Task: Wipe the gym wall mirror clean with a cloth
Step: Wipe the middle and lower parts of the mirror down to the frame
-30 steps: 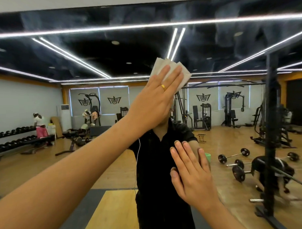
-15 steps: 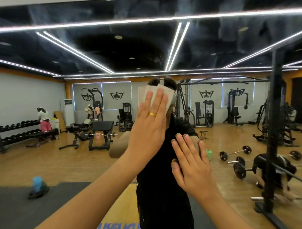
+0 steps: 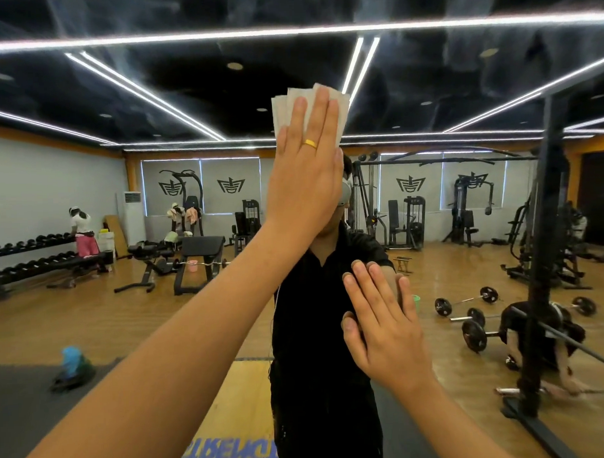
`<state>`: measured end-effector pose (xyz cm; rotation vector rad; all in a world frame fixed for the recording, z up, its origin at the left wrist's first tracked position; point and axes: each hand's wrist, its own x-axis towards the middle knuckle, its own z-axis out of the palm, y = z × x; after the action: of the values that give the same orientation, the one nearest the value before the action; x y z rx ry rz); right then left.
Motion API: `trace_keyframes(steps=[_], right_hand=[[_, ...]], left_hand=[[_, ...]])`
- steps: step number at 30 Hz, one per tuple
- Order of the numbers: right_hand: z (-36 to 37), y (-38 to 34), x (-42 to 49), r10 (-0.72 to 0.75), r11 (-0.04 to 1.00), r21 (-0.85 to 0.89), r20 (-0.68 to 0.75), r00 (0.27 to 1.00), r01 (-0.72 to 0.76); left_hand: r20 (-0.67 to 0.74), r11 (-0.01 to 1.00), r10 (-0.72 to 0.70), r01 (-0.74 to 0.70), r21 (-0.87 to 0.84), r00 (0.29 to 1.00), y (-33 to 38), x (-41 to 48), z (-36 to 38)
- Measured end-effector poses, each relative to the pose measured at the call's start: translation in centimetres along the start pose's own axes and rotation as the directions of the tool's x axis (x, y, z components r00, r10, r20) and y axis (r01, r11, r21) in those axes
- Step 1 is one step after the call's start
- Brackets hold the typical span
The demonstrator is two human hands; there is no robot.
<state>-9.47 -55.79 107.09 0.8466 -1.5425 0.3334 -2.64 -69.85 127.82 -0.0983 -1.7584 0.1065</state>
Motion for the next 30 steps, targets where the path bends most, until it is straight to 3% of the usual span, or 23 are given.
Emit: trace_keyframes(steps=[8, 14, 18, 26, 30], right_hand=[[0.1, 0.0, -0.1, -0.016, 1.0, -0.021, -0.02, 1.0, 0.016], [0.0, -0.1, -0.1, -0.01, 1.0, -0.025, -0.014, 1.0, 0.009], [0.1, 0.1, -0.1, -0.011, 1.0, -0.024, -0.01, 1.0, 0.011], [-0.6, -0.1, 0.3, 0.007, 1.0, 0.021, 0.039, 0.999, -0.008], [-2.2, 0.3, 0.3, -0.016, 0.999, 0.046, 0.111, 0.994, 0.011]], left_hand=[[0.108, 1.0, 0.024, -0.025, 0.011, 0.994, 0.3, -10.0, 0.4], [-0.016, 0.999, -0.042, 0.042, -0.024, 0.999, 0.9, -1.1, 0.1], [-0.052, 0.999, -0.037, 0.037, -0.016, 0.998, 1.0, -0.5, 0.8], [0.017, 0.995, -0.089, 0.089, -0.033, 0.996, 0.9, -14.1, 2.0], [0.038, 0.995, -0.084, 0.086, -0.047, 0.996, 1.2, -16.4, 2.3]])
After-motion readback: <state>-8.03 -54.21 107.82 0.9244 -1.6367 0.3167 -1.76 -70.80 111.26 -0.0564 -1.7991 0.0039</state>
